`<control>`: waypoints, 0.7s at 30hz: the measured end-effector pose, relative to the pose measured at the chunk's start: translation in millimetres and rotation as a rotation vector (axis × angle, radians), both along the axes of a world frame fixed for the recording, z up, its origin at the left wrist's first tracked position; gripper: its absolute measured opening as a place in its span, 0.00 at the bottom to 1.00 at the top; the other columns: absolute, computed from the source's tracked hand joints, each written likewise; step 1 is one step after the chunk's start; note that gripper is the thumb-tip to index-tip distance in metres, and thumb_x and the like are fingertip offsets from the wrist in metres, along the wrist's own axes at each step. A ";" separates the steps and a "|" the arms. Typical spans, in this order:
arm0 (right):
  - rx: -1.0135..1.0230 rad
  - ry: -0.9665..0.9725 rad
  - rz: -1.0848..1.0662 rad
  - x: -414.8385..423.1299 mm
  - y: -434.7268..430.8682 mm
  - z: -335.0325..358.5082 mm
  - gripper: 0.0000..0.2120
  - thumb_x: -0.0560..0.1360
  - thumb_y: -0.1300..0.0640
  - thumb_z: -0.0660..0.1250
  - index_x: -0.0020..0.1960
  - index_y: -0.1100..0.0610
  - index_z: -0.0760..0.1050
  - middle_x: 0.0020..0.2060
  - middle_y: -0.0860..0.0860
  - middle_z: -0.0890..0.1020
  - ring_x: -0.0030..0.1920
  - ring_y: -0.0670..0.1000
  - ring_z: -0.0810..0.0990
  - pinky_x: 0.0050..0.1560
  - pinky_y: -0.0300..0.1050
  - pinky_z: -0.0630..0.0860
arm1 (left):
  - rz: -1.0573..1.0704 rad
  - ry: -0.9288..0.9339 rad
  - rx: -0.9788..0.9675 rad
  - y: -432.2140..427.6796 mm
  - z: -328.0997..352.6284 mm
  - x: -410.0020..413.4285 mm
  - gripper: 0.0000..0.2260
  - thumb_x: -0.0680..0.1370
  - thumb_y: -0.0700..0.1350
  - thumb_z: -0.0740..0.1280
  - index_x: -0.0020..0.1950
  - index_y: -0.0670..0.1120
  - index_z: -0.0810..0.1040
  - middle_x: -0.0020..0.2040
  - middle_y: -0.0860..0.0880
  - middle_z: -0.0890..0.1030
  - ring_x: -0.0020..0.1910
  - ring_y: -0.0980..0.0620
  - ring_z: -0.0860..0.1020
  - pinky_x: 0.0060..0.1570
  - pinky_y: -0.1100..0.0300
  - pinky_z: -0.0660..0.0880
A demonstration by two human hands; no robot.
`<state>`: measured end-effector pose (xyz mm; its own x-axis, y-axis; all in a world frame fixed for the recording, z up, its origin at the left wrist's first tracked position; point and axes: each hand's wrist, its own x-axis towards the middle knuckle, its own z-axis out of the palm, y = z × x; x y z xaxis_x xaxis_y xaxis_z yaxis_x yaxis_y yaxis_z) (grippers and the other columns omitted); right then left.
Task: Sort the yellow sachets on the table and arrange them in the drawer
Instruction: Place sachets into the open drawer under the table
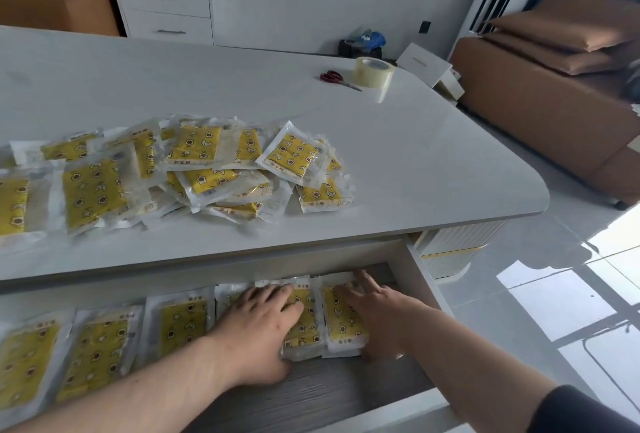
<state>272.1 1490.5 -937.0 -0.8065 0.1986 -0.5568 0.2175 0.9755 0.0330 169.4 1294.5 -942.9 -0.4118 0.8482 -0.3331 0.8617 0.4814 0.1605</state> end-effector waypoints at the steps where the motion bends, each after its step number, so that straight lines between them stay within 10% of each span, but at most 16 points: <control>1: 0.006 0.011 0.007 0.3 -0.2 -1.1 0.51 0.69 0.55 0.74 0.77 0.42 0.40 0.78 0.58 0.40 0.71 0.65 0.67 0.64 0.51 0.75 | 0.004 -0.005 -0.005 0.4 -0.2 0.1 0.38 0.73 0.49 0.63 0.79 0.51 0.46 0.79 0.47 0.40 0.78 0.46 0.40 0.70 0.50 0.33; 21: -0.020 0.058 -0.048 -1.3 -4.9 13.8 0.50 0.68 0.51 0.72 0.77 0.42 0.41 0.78 0.55 0.45 0.64 0.63 0.75 0.57 0.51 0.78 | -0.041 -0.007 0.044 -8.8 20.8 -1.0 0.39 0.75 0.61 0.61 0.79 0.52 0.45 0.80 0.49 0.41 0.78 0.49 0.41 0.72 0.53 0.36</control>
<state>270.8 1485.6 -923.2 -0.8272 0.2274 -0.5139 0.2650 0.9642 0.0000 168.5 1285.7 -922.1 -0.3741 0.8782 -0.2981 0.8795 0.4379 0.1865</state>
